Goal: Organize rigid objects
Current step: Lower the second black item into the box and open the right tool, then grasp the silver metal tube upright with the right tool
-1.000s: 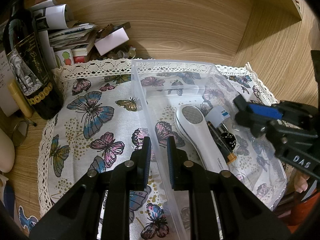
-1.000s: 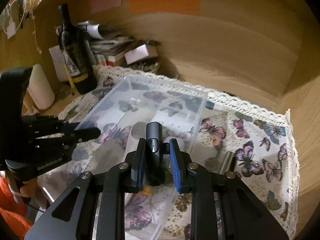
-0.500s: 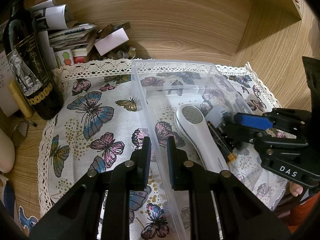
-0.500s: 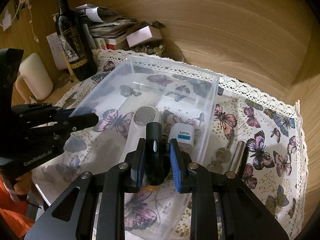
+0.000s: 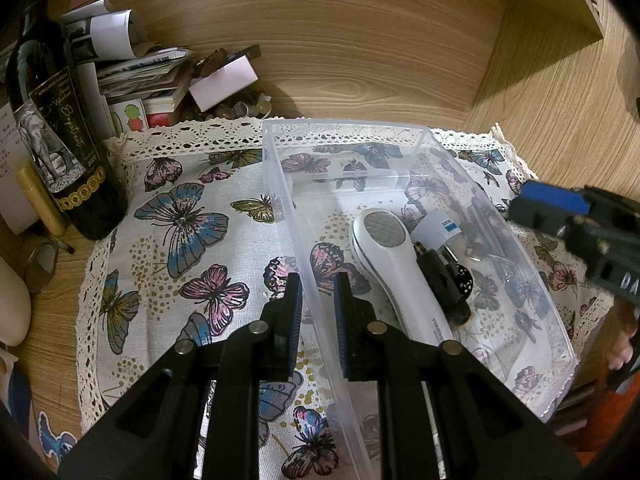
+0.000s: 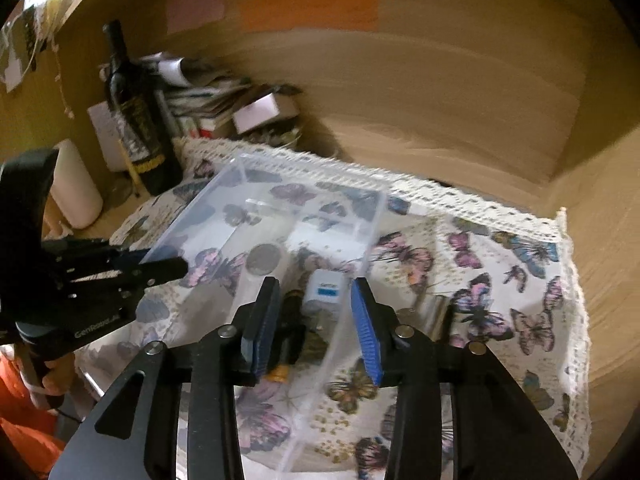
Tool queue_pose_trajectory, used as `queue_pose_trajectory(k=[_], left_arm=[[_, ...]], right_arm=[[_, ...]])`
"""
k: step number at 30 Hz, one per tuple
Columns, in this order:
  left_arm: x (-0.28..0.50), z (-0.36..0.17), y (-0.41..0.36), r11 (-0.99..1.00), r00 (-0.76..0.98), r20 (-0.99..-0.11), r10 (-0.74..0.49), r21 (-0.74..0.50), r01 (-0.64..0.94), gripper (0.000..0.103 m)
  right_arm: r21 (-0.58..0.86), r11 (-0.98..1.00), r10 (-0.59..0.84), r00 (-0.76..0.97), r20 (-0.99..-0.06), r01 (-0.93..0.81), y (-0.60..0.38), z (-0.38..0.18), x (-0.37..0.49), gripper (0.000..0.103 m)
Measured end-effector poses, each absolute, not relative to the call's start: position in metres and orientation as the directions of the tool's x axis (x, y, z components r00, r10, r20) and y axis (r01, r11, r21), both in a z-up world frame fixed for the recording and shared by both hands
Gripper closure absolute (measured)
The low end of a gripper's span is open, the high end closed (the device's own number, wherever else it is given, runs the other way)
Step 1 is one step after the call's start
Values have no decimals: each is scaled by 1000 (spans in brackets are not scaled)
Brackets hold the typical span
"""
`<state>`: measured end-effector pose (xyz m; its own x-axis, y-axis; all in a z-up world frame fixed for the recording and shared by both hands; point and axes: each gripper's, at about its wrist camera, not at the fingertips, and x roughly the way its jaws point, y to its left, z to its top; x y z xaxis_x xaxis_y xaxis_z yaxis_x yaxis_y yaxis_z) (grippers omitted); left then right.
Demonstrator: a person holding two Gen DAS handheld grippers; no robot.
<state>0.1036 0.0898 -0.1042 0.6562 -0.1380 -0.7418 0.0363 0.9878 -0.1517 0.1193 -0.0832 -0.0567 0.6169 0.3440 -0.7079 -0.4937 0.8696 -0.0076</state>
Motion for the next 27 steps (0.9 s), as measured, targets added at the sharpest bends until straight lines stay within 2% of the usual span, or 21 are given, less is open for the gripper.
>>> queue_pose_trajectory(k=[7,13,27], left_arm=[[104,-104,89,988,656,-742,-138,-151,36,89],[104,-104,89,988,656,-742,-137,-150,36,89],[104,-107,93,989,649,-749,-135,-147,36,89]], right_arm=[[-5,933,258,678,-688,-360,-128,-50,133,63],[-8,959,186,645,-741,-285,-154,-74,146,62],[39,959,186,517,-836,-282,-148,-131,178,63]])
